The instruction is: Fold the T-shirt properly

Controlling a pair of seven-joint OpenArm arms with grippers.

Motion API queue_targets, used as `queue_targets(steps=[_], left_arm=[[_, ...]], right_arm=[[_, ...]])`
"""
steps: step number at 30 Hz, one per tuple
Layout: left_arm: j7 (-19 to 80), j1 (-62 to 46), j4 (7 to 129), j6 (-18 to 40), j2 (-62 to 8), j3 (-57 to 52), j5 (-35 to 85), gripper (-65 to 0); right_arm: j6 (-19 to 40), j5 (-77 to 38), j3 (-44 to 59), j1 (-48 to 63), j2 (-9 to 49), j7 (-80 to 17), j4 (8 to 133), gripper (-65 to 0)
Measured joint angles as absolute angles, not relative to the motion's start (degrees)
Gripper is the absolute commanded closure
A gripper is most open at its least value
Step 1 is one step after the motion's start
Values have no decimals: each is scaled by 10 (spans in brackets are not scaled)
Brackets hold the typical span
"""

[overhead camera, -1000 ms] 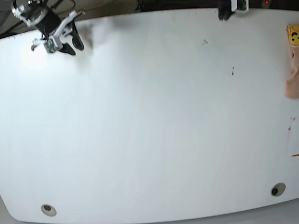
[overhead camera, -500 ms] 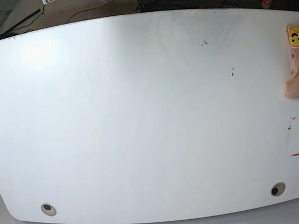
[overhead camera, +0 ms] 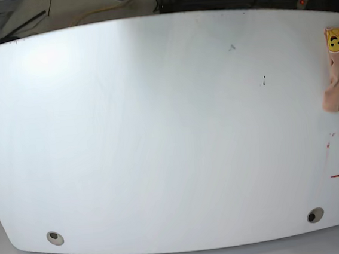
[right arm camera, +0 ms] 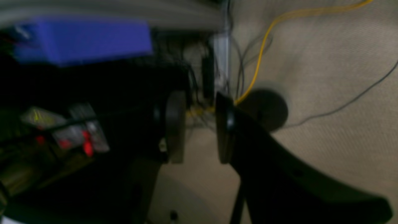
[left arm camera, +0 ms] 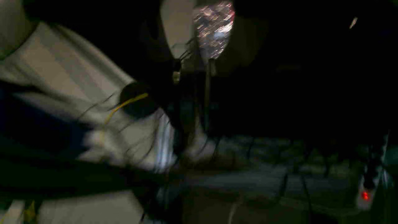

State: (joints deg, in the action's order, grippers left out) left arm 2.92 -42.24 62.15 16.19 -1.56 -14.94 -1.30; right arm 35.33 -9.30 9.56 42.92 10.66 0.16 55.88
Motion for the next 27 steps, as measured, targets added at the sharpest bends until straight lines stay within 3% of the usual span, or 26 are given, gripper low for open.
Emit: queue_targets(steps=[7, 16, 27], left_arm=[[-20, -315, 445, 102, -19, -152, -62, -43], [-46, -176, 211, 89, -19, -150, -106, -43], [-59, -107, 124, 88, -19, -150, -109, -43]], right_arm=[[312, -3, 94, 337, 79, 9, 461, -151], [282, 37, 95, 221, 83, 3, 320, -151], [248, 41, 94, 133, 81, 9, 238, -152]])
